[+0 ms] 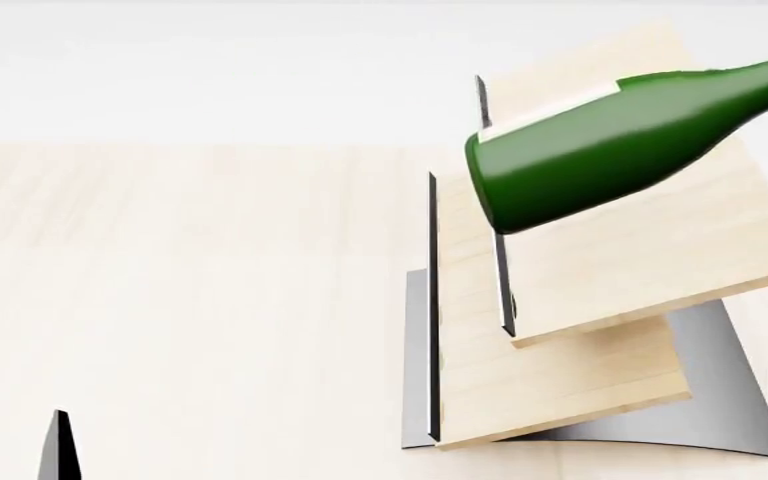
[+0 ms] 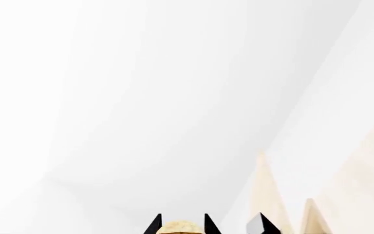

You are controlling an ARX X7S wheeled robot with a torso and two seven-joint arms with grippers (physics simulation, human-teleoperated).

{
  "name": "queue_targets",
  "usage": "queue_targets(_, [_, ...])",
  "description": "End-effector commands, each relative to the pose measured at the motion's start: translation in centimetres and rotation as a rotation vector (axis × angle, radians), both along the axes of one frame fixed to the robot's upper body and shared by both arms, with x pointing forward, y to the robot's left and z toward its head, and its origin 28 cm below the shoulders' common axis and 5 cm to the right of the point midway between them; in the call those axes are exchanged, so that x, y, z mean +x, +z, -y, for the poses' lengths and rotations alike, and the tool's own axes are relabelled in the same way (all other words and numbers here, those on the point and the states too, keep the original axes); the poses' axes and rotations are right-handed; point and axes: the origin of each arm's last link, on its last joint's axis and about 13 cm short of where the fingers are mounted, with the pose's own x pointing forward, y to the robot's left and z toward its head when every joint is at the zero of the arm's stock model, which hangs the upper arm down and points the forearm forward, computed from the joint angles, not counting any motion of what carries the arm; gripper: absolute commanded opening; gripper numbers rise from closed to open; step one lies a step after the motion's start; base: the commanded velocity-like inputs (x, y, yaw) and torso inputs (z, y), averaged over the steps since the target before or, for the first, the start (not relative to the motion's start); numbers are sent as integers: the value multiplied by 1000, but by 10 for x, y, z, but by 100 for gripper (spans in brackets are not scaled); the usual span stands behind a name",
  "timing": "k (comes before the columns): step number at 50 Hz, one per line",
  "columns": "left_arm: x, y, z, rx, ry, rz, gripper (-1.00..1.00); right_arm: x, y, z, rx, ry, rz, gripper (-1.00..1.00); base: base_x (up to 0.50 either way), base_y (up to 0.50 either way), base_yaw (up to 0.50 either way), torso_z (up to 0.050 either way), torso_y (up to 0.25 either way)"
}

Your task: Put the wine bottle on the wine rack.

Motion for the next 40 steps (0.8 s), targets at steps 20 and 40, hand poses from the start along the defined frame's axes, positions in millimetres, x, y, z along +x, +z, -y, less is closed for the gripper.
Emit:
queue_targets(20, [1, 0, 0, 1, -1, -2, 100, -1, -7, 3, 4, -11, 34, -100, 0, 0, 0, 1, 0])
queue_targets(40, [1, -1, 1, 3, -3, -5, 100, 0, -19, 4, 13, -17, 20, -100, 0, 0, 0, 0, 1])
